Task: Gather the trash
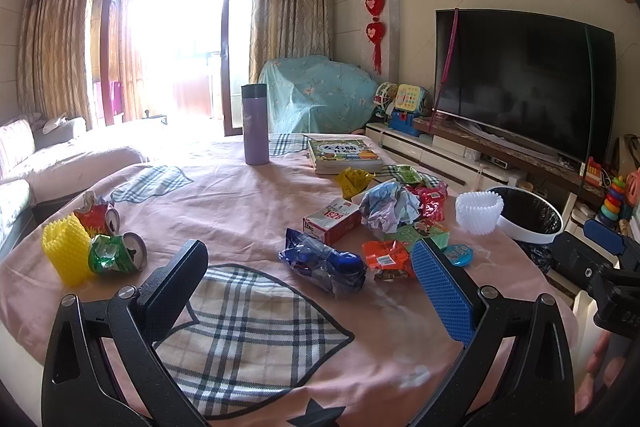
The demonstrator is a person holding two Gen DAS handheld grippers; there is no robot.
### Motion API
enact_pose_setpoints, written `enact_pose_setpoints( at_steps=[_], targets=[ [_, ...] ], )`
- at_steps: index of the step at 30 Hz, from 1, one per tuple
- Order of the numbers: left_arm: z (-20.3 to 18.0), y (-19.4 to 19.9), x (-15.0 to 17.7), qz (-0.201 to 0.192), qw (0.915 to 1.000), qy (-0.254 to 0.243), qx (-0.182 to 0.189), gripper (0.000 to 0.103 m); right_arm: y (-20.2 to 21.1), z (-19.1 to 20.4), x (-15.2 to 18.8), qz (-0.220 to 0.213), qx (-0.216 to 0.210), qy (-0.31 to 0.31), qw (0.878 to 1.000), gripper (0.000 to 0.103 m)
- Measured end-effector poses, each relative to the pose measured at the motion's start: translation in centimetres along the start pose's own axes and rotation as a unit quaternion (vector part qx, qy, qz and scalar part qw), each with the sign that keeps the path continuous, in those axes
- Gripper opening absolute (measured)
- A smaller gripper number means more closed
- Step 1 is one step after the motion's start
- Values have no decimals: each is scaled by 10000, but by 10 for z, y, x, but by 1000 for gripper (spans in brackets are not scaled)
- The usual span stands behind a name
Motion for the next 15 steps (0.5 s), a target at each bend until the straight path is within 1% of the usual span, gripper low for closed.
enact_pose_setpoints(
  at_steps=[15],
  targets=[
    [5, -3, 4, 64, 10000, 9, -9, 103, -1, 4, 2, 80, -89, 33, 9999, 103]
  ],
)
Point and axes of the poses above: each gripper's, at about its wrist camera, not at the fingertips, and y roughly against the way its jaws point, z to its left, x to its underside, the point moved 10 cm from there along -y, roughly the way its jaws point, and after that the axes turned 8 degrees about -y, right-handed, at the moved point
